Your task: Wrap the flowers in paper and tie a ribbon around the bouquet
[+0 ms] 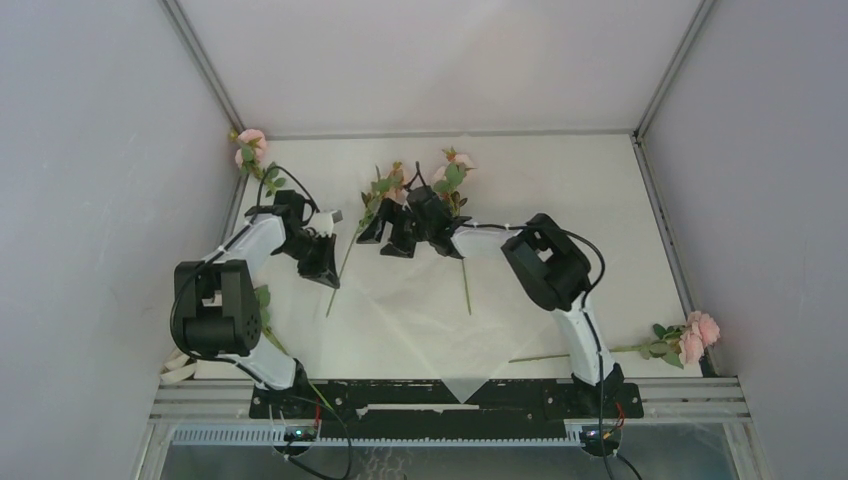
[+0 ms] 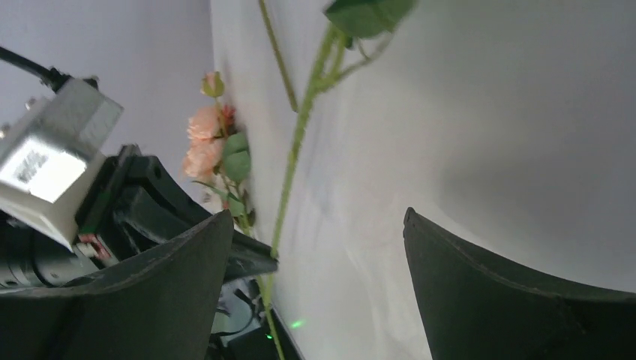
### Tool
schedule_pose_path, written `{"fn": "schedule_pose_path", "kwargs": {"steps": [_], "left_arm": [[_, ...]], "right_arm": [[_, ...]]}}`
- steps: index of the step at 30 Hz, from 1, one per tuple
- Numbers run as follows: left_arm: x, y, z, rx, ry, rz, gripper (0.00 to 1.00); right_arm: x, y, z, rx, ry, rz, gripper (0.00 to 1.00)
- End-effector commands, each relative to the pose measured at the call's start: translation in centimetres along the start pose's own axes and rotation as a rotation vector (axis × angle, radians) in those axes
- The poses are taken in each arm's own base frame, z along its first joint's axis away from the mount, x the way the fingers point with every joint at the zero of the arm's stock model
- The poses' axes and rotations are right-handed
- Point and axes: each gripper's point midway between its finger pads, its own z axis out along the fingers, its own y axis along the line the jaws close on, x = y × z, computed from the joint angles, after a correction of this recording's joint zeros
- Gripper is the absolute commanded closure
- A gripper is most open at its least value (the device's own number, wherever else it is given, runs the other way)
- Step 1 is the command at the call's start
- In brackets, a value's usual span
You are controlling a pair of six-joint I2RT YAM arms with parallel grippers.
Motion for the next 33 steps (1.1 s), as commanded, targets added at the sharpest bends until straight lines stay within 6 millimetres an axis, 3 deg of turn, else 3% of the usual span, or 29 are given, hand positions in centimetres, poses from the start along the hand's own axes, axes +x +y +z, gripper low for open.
{"fn": "schedule_pose_path", "kwargs": {"steps": [1, 7, 10, 11, 13, 14, 15, 16, 19, 21, 23, 26, 29, 33], "left_arm": [[-0.8, -1.0, -0.6, 0.034, -0.068, 0.008, 1.00], [-1.0, -2.0, -0.6, 0.051, -0.074, 0.037, 1.00], [-1.2, -2.5, -0.9, 0.062, -0.094, 0.051, 1.00], [-1.2, -2.6, -1.0, 0.067, -0.099, 0.054, 1.00], [-1.3, -3.0, -1.4, 0.078, -0.115, 0.071, 1.00], [-1.4, -3.2, -1.6, 0.084, -0.124, 0.083, 1.00], [-1.7, -3.4, -1.9, 0.091, -0.136, 0.097, 1.00], [-1.9, -3.7, -2.3, 0.098, -0.145, 0.111, 0.98], [-3.4, -3.9, -4.3, 0.075, -0.201, 0.147, 0.61], [-5.0, -3.4, -6.1, 0.039, -0.273, 0.141, 0.44], [-7.3, -1.5, -8.3, -0.012, -0.382, 0.033, 0.30], [-10.4, 3.6, -10.6, -0.174, -0.511, -0.187, 0.25], [-12.3, 9.2, -11.3, -0.355, -0.548, -0.365, 0.26], [-14.7, 13.6, -9.9, -0.418, -0.508, -0.535, 0.29]], "right_arm": [[-0.7, 7.5, 2.1, -0.212, 0.041, 0.041, 0.08], [0.1, 7.2, 5.9, -0.204, 0.135, 0.079, 0.08], [0.2, 7.8, 6.6, -0.227, 0.158, 0.063, 0.14], [0.2, 8.4, 6.5, -0.249, 0.166, 0.040, 0.22], [-0.2, 9.8, 6.0, -0.305, 0.165, -0.002, 0.48], [-0.6, 10.5, 5.6, -0.333, 0.155, -0.021, 0.80], [-1.1, 11.0, 5.0, -0.343, 0.141, -0.036, 0.98], [-1.7, 11.4, 4.5, -0.354, 0.123, -0.061, 1.00], [-4.0, 12.1, 2.0, -0.357, 0.067, -0.154, 1.00], [-5.5, 12.6, -0.4, -0.345, 0.022, -0.219, 1.00], [-7.1, 13.1, -3.9, -0.318, -0.030, -0.282, 1.00], [-8.7, 10.9, -8.4, -0.173, -0.091, -0.392, 1.00], [-10.6, 5.4, -12.6, 0.135, -0.144, -0.496, 1.00], [-12.2, -3.0, -17.8, 0.523, -0.161, -0.503, 1.00]]}}
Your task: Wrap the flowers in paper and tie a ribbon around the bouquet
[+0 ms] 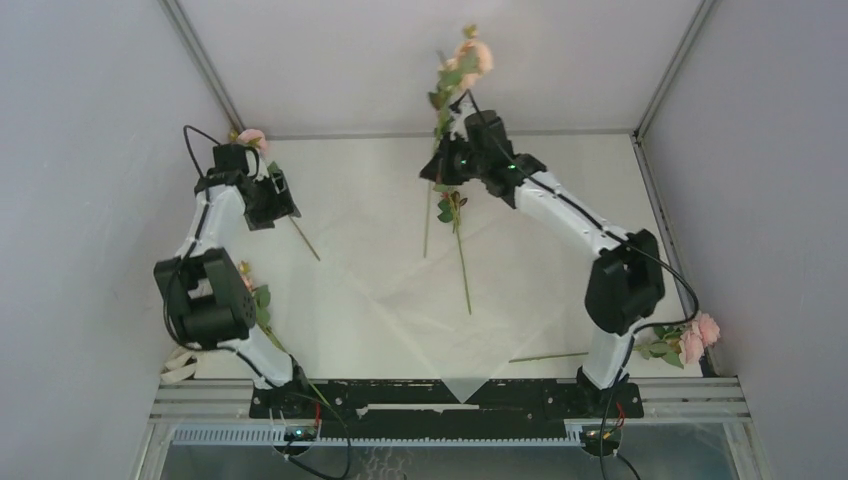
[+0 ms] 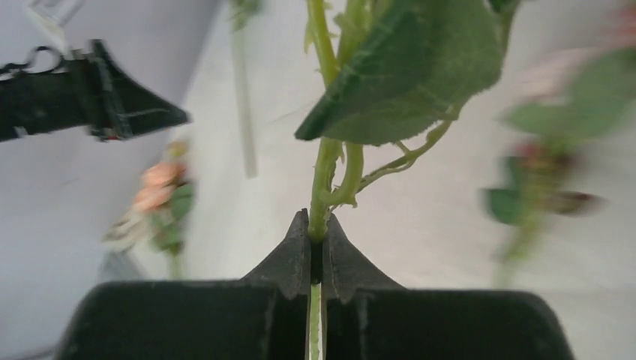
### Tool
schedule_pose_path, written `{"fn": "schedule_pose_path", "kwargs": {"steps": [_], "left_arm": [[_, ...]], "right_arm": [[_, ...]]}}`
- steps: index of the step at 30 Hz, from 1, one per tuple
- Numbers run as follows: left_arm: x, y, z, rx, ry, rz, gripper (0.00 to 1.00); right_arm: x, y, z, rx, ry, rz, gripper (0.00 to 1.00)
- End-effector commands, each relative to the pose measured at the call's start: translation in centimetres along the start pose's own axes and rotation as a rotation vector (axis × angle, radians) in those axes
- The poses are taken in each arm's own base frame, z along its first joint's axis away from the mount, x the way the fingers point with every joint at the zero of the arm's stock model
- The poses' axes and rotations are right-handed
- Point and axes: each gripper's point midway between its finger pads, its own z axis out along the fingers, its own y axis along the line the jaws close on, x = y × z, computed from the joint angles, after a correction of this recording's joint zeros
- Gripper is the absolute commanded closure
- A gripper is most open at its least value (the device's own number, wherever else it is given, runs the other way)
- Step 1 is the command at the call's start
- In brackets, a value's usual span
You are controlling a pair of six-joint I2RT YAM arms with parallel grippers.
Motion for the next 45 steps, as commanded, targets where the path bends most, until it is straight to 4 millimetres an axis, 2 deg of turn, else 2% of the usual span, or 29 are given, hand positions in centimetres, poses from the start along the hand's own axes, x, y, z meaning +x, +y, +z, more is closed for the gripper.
{"fn": "schedule_pose_path", "kwargs": {"steps": [1, 4, 7, 10, 16, 19, 22, 23, 26, 27, 30, 31, 34, 36, 40, 43, 45], "left_arm": [[-4.3, 4.0, 3.9, -0.204, -0.018, -0.213, 0.29], [-5.5, 5.2, 6.7, -0.250, 0.023, -0.268, 0.29], [-5.9, 6.5, 9.1, -0.310, 0.052, -0.285, 0.30], [-6.3, 7.4, 10.5, -0.342, 0.056, -0.284, 0.31], [-5.2, 5.7, 13.7, -0.242, 0.136, -0.311, 0.36], [-4.7, 5.0, 15.1, -0.198, 0.170, -0.332, 0.37], [-3.7, 4.8, 16.0, -0.183, 0.204, -0.357, 0.39], [-3.8, 4.9, 16.1, -0.184, 0.202, -0.360, 0.41], [-3.6, 4.9, 16.0, -0.183, 0.205, -0.367, 0.60], [-3.4, 4.8, 16.0, -0.180, 0.210, -0.369, 0.67], [-3.0, 4.9, 15.8, -0.167, 0.221, -0.381, 0.97], [-2.9, 5.0, 15.7, -0.163, 0.224, -0.383, 1.00], [-2.9, 4.6, 14.2, -0.110, 0.225, -0.402, 1.00], [-3.7, 4.0, 11.7, -0.064, 0.178, -0.402, 1.00], [-6.0, 2.7, 5.5, -0.021, 0.009, -0.272, 1.00], [-6.7, 0.9, 0.9, 0.038, -0.087, -0.158, 1.00], [-6.0, -1.6, -1.4, 0.147, -0.101, -0.086, 1.00]], "right_arm": [[3.3, -11.6, -5.2, 0.481, 0.140, -0.156, 1.00], [4.8, -15.5, -6.5, 0.609, 0.210, -0.129, 1.00], [6.2, -17.6, -6.3, 0.661, 0.268, -0.119, 0.98], [7.4, -19.4, -5.7, 0.721, 0.304, -0.144, 0.96], [9.3, -20.9, -4.7, 0.720, 0.343, -0.092, 0.92], [9.6, -20.3, -3.9, 0.675, 0.341, -0.061, 0.91], [9.7, -19.6, -3.2, 0.639, 0.347, -0.053, 0.82], [9.7, -19.5, -3.1, 0.639, 0.350, -0.052, 0.79], [9.3, -19.4, -3.1, 0.633, 0.337, -0.038, 0.67], [9.2, -19.0, -3.1, 0.613, 0.337, -0.031, 0.64], [8.9, -18.7, -3.5, 0.610, 0.327, -0.033, 0.58], [8.7, -18.6, -3.7, 0.610, 0.323, -0.037, 0.56], [8.4, -18.2, -4.2, 0.605, 0.322, -0.051, 0.47], [7.9, -17.5, -4.8, 0.589, 0.308, -0.068, 0.41], [6.5, -15.3, -5.4, 0.513, 0.253, -0.118, 0.30], [5.4, -11.8, -5.3, 0.388, 0.202, -0.156, 0.24], [4.3, -7.9, -4.8, 0.233, 0.136, -0.181, 0.23]]}}
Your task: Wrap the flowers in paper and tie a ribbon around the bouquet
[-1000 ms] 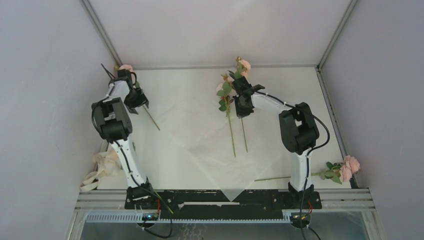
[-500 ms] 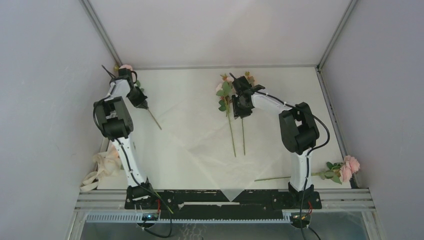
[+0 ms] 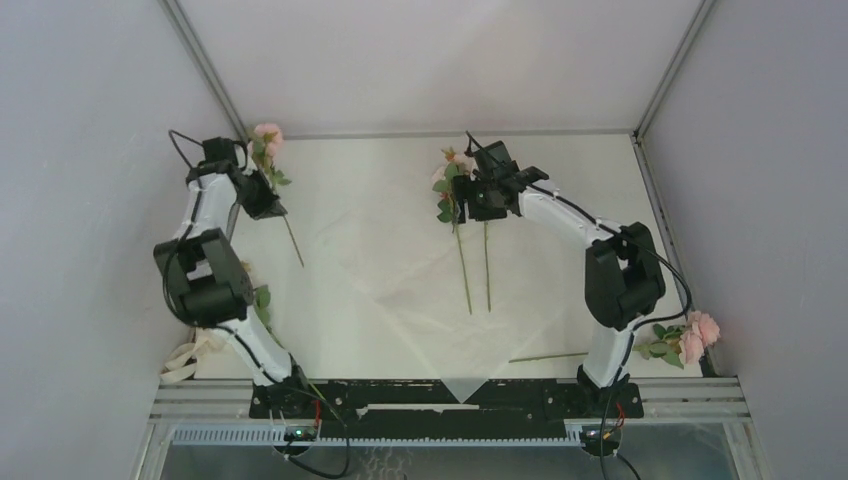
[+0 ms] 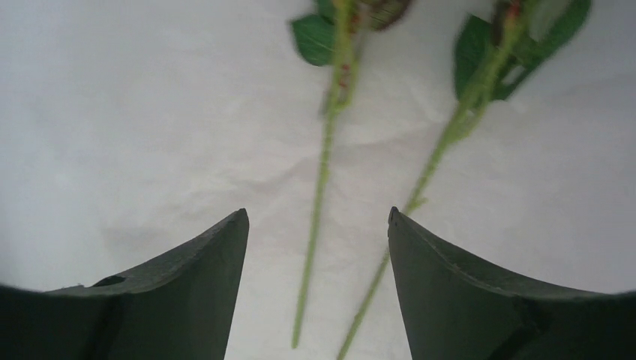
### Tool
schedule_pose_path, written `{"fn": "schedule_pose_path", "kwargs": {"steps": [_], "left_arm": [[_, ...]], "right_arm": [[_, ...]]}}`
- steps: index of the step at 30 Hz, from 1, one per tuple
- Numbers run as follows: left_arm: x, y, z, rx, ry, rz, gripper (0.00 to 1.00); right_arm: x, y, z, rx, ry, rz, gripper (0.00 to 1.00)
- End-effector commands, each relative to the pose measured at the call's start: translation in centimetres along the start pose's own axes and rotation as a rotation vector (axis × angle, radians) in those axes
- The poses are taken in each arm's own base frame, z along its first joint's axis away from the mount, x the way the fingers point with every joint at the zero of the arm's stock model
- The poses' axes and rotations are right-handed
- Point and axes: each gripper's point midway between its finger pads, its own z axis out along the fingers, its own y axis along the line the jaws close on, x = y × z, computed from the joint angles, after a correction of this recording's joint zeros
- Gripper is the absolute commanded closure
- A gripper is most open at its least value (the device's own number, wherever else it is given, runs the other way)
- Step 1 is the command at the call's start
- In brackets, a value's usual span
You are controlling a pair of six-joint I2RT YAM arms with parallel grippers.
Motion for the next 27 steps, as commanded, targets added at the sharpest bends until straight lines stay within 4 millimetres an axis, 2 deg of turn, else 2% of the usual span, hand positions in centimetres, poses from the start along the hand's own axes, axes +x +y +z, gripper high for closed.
{"fn": "schedule_pose_path", "kwargs": {"steps": [1, 4, 8, 10, 12, 13, 15, 17, 20, 21, 23, 25, 27], "left_arm": [[0.1, -6.1, -9.1, 0.263, -0.166, 0.256, 1.00], [4.4, -8.3, -11.0, 0.393, -0.080, 0.347, 1.00], [11.1, -11.0, -12.0, 0.515, 0.032, 0.485, 1.00], [14.2, -12.1, -12.2, 0.565, 0.087, 0.531, 1.00], [16.5, -12.6, -11.9, 0.587, 0.139, 0.554, 1.00], [18.1, -13.4, -11.7, 0.606, 0.170, 0.592, 1.00], [19.5, -13.9, -11.3, 0.621, 0.189, 0.612, 1.00], [20.7, -14.5, -11.1, 0.646, 0.202, 0.621, 1.00], [21.8, -14.9, -11.1, 0.672, 0.214, 0.632, 1.00], [21.9, -14.9, -10.9, 0.669, 0.210, 0.632, 1.00], [21.7, -14.2, -10.1, 0.620, 0.187, 0.635, 1.00], [21.3, -12.5, -8.3, 0.501, 0.156, 0.655, 1.00], [21.6, -11.7, -7.3, 0.460, 0.149, 0.660, 1.00]], "right_arm": [[-4.7, 8.2, -5.9, -0.341, -0.251, -0.097, 0.22], [-5.3, 14.2, -8.4, -0.595, -0.316, -0.075, 0.20], [-5.2, 22.1, -10.0, -0.811, -0.347, -0.004, 0.19], [-5.2, 24.9, -10.2, -0.934, -0.316, 0.083, 0.19], [-5.4, 26.4, -9.5, -1.003, -0.272, 0.205, 0.15], [-5.6, 26.7, -8.8, -1.011, -0.256, 0.266, 0.15], [-5.7, 27.1, -6.5, -0.988, -0.233, 0.355, 0.15], [-4.8, 27.0, -3.4, -0.919, -0.158, 0.434, 0.15], [-3.3, 26.1, -0.8, -0.858, -0.098, 0.523, 0.13], [-3.0, 25.7, -0.6, -0.843, -0.106, 0.527, 0.13], [-3.3, 24.8, -1.4, -0.809, -0.153, 0.507, 0.13], [-4.2, 23.3, -2.5, -0.768, -0.215, 0.479, 0.13], [-4.7, 21.4, -3.2, -0.709, -0.266, 0.465, 0.12]]}}
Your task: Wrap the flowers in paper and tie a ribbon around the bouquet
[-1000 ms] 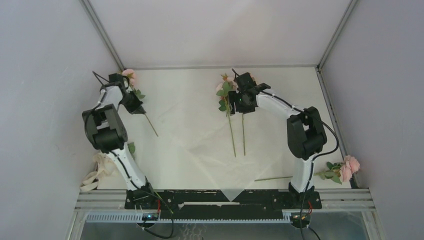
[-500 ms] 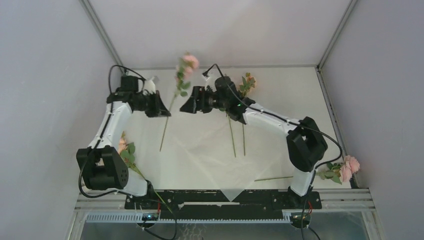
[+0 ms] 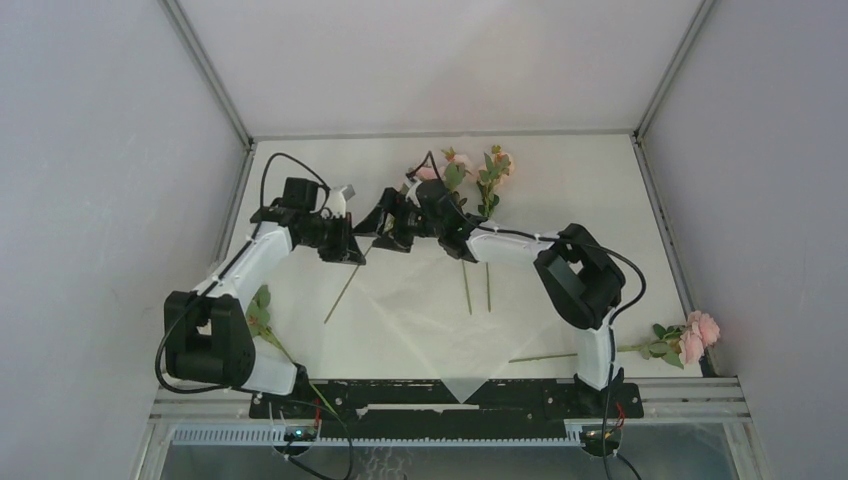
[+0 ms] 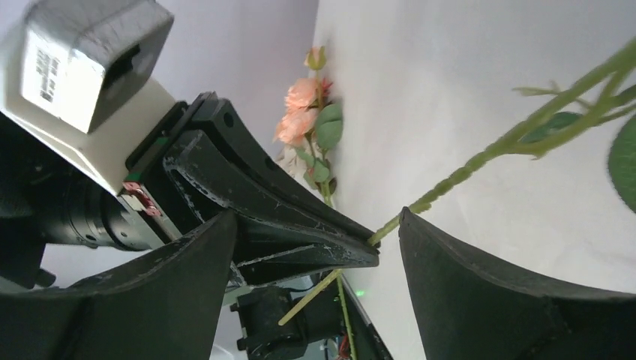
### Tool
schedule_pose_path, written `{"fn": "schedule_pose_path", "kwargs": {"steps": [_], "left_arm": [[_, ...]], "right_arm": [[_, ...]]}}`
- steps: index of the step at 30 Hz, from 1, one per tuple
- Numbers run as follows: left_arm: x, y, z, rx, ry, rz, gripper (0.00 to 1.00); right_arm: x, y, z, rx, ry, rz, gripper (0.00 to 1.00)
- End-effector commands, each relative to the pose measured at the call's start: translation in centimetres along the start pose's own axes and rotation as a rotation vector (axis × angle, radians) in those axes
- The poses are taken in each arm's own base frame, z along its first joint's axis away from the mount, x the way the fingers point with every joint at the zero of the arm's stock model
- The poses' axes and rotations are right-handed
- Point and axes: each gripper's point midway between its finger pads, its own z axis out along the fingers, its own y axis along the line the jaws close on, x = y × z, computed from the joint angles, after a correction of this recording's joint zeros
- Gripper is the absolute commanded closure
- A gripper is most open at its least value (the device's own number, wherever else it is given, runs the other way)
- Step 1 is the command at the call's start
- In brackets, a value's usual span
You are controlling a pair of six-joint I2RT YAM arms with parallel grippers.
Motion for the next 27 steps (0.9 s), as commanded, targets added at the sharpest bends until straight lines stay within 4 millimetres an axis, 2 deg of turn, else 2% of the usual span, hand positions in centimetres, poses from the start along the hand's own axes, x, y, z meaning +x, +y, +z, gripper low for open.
{"fn": "schedule_pose_path", "kwargs": {"steps": [1, 3, 5, 8, 13, 17, 23, 25, 26, 27], "left_arm": [[0.6, -0.5, 0.2, -0.022, -0.045, 0.070, 1.00], [0.3, -1.0, 0.2, -0.003, -0.059, 0.067, 1.00], [0.1, -1.2, 0.1, -0.004, -0.072, 0.072, 1.00], [0.3, -1.2, 0.1, -0.002, -0.085, 0.073, 1.00], [0.3, -1.3, 0.1, 0.001, -0.096, 0.078, 1.00], [0.4, -1.4, 0.2, 0.007, -0.092, 0.080, 1.00], [0.5, -1.8, 0.4, 0.023, -0.089, 0.088, 1.00], [0.4, -2.2, 0.4, 0.033, -0.091, 0.101, 1.00], [0.4, -2.4, 0.3, 0.037, -0.091, 0.115, 1.00], [0.4, -2.7, 0.1, 0.046, -0.086, 0.126, 1.00]], "right_arm": [[-5.4, 0.3, -4.2, 0.096, -0.240, -0.071, 0.12], [-5.6, -1.3, -5.2, 0.131, -0.262, -0.049, 0.11], [-5.3, -3.5, -5.6, 0.145, -0.259, 0.045, 0.12], [-4.1, -6.3, -4.9, 0.151, -0.217, 0.146, 0.14], [-2.9, -6.5, -2.1, 0.109, -0.140, 0.181, 0.13], [-3.7, -5.8, -0.4, 0.080, -0.130, 0.166, 0.01], [-3.9, -5.6, 1.2, 0.047, -0.100, 0.179, 0.02], [-3.9, -5.3, 1.6, 0.019, -0.079, 0.171, 0.12], [-4.1, -4.9, 1.7, -0.010, -0.073, 0.162, 0.28], [-4.3, -4.1, 1.5, -0.059, -0.056, 0.141, 0.61]]}}
